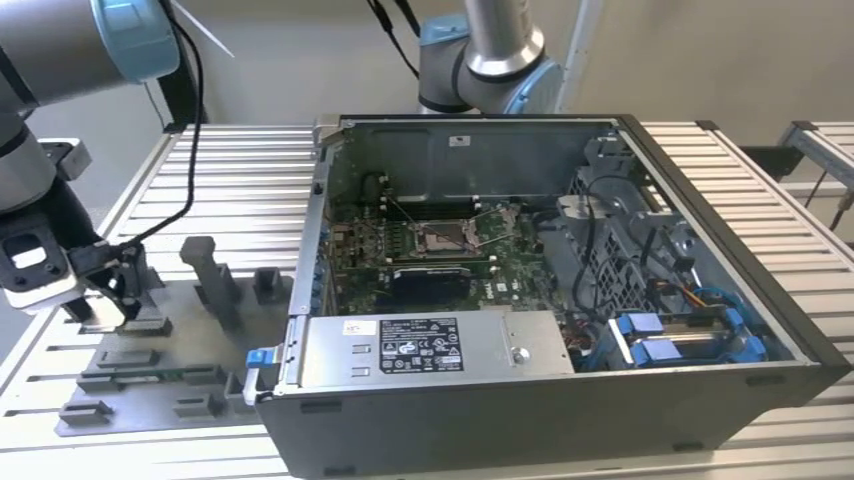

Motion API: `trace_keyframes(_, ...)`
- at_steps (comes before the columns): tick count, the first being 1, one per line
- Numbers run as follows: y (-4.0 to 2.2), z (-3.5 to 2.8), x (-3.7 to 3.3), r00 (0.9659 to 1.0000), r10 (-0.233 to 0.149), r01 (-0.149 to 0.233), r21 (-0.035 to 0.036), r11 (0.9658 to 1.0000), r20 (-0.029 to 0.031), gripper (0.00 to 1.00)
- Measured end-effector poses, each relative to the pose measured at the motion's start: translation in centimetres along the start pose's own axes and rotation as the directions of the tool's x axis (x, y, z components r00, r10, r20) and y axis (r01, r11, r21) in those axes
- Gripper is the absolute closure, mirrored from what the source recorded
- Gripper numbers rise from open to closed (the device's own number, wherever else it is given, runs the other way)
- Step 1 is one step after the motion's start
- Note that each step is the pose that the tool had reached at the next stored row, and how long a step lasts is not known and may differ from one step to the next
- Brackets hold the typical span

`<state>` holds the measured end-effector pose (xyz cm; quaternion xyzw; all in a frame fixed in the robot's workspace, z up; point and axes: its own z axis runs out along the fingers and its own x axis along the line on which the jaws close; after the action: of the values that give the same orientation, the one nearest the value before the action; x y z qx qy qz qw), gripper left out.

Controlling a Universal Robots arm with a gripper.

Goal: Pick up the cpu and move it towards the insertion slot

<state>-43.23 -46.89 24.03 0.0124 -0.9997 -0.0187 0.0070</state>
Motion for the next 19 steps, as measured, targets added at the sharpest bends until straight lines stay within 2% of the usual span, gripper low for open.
trace_keyframes(3,0.02,-0.59,0.01,1.0000,0.000,0.000,0.0000,1.0000,-0.0016,1.00)
trace_keyframes(4,0.04,-1.06,0.01,1.0000,0.000,0.000,-0.0001,1.0000,-0.0029,1.00)
trace_keyframes(7,0.06,-1.73,0.02,1.0000,0.000,0.000,-0.0001,1.0000,-0.0049,1.00)
trace_keyframes(19,0.13,-3.55,0.05,0.9999,0.001,-0.001,-0.0004,1.0000,-0.0158,1.00)
